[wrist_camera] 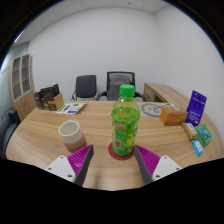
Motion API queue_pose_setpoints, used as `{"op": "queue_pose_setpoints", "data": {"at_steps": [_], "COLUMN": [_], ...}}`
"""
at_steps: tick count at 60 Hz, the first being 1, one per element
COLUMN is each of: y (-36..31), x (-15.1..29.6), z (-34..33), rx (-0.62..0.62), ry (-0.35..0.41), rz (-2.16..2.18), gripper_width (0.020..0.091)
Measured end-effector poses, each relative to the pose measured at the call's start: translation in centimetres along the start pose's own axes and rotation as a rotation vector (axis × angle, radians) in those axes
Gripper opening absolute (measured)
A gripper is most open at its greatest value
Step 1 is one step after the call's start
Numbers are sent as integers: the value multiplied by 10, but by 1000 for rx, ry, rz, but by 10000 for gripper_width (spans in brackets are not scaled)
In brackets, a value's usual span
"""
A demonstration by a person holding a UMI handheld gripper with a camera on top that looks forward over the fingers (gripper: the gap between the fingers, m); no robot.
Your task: Pour water
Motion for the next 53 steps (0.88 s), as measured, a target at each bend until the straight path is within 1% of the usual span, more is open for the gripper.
{"op": "queue_pose_setpoints", "data": {"at_steps": [9,17,30,37,44,53], "y": [-38,-68,-94,-101,-107,-111], "x": [-15,-6,37,54,64,69], "z": [-56,-94,-138,-154,-164,-165], "rx": [-11,-16,-41,-75,-75,-85], "ry": [-47,-77,1,46,73,77], "rz": [44,119,132,105,93,88], "gripper_width": [830,832,831,831,829,830]}}
Point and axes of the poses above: the point between the fingertips, and its own axes, seen from behind it with the camera up: y to the right, x up, z forward, the way the camera looks, the point moved 6 cm from there along -z, backward, against the way the camera looks, and after that the axes turned 11 degrees about -y, right-handed, at the moved point
